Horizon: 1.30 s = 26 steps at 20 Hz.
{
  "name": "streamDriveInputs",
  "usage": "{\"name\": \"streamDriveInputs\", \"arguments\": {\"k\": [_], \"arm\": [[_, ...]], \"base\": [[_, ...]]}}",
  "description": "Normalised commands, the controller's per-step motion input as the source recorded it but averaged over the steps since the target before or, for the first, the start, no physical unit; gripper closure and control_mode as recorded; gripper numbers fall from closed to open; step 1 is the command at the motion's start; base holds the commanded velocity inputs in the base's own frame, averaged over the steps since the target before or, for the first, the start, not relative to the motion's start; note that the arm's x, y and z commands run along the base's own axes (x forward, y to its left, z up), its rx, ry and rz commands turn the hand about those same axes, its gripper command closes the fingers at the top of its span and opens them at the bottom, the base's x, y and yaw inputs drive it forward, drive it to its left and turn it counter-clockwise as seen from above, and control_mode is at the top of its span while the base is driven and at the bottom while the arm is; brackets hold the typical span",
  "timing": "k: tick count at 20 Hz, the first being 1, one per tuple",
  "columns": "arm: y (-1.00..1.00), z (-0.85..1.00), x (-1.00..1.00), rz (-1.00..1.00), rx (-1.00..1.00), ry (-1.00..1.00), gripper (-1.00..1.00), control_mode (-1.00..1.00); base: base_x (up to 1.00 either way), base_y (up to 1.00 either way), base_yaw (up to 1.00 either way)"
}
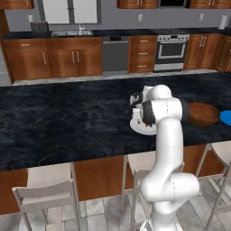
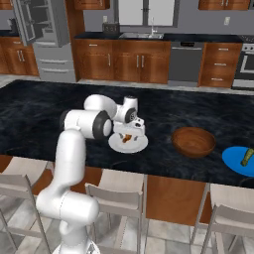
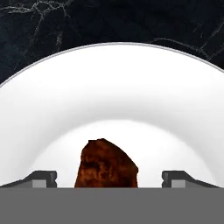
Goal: Pick the chicken drumstick and squash from their plates and place them in the bowl. Then put the bowl in the fridge.
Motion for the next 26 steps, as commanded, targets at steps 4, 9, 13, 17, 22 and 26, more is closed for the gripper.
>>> {"name": "streamDriveInputs", "arguments": {"k": [4, 9, 13, 17, 22, 26], "arm": [[-0.05, -0.21, -0.09, 0.0, 0.0, 0.06, 1.0, -1.0], [0.0, -0.12, -0.1, 0.0, 0.0, 0.02, 1.0, -1.0], [0.0, -0.06, -0.25, 0.0, 0.0, 0.0, 1.0, -1.0], [0.0, -0.03, -0.28, 0.0, 0.0, 0.0, 1.0, -1.0], [-0.06, 0.26, -0.08, 0.0, 0.0, 0.0, 1.0, -1.0], [-0.18, 0.48, -0.14, 0.0, 0.0, -0.1, 1.0, -1.0]], "base": [[0.0, 0.0, 0.0], [0.0, 0.0, 0.0], [0.0, 0.0, 0.0], [0.0, 0.0, 0.0], [0.0, 0.0, 0.0], [0.0, 0.0, 0.0]]}}
